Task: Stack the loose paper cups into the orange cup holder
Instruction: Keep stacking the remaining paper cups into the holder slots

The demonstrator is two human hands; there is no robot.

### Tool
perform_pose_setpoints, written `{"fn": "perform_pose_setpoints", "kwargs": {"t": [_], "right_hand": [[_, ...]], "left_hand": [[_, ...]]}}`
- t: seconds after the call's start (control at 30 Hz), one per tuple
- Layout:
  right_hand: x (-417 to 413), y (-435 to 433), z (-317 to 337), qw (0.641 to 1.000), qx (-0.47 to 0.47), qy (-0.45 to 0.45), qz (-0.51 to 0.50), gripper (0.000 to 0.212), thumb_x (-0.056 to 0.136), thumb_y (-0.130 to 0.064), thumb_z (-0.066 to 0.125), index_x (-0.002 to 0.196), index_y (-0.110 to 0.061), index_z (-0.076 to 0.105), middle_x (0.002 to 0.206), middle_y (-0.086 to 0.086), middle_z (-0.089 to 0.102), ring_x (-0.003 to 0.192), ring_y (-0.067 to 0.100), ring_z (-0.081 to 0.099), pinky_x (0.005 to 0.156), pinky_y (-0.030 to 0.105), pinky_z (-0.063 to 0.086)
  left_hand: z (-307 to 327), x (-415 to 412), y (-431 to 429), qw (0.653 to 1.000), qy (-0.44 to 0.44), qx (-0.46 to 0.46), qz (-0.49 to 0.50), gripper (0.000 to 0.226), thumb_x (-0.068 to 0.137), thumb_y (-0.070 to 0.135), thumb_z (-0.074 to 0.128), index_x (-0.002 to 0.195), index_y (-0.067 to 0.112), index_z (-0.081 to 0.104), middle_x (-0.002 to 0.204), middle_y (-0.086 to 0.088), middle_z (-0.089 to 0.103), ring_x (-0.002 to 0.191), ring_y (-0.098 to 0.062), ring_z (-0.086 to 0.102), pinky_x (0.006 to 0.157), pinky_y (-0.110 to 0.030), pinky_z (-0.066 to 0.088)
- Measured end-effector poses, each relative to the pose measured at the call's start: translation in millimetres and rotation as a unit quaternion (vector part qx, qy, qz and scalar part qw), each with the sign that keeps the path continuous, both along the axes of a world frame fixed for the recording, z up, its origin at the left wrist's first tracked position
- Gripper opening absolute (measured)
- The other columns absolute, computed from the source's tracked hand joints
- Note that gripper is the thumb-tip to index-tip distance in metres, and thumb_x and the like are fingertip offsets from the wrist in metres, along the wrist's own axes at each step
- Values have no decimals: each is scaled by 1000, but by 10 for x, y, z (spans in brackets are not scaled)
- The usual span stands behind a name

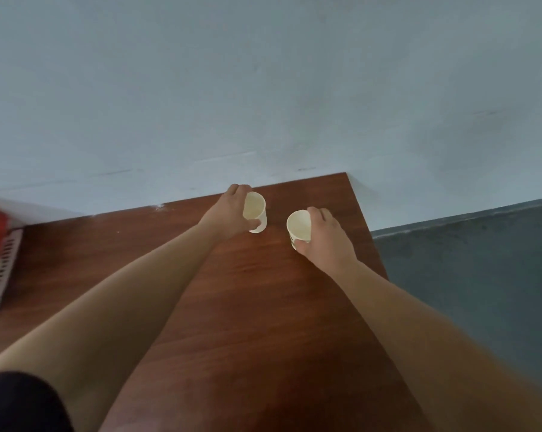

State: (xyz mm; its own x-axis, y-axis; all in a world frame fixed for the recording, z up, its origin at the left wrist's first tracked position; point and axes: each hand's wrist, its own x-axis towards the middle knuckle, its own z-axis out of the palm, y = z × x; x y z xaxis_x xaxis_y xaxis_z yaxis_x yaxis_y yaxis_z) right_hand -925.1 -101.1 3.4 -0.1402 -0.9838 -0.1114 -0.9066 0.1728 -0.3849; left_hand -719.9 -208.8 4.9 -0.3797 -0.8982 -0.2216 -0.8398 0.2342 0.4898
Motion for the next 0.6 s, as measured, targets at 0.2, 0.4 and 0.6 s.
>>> {"fn": "perform_pose_setpoints", "kwargs": {"t": [0.2, 0.4, 0.6], "right_hand": [[830, -251, 562, 998, -21, -41, 51, 70, 79, -35, 73, 137, -11, 42, 130, 9, 49, 113, 33, 54, 88, 43, 50], [2185, -229, 1081, 983, -53, -61, 163, 72, 83, -40, 69, 141, -12, 37, 133, 9, 47, 114, 31, 54, 89, 44, 50], [3538, -116, 1364, 970, -64, -79, 222, 71, 82, -41, 68, 140, -12, 38, 131, 8, 47, 114, 31, 53, 91, 44, 49]], "left_hand": [[605, 1016, 258, 995, 28, -23, 90, 80, 78, 32, 80, 143, 16, 38, 141, 0, 41, 123, -22, 49, 96, -33, 41], [1181, 2461, 783, 980, 25, -57, 188, 87, 75, 38, 83, 147, 21, 38, 142, -2, 41, 122, -22, 51, 101, -32, 41], [1438, 3877, 1261, 961, 15, -73, 267, 85, 73, 38, 84, 145, 21, 43, 140, -4, 40, 127, -25, 47, 105, -35, 37]]}}
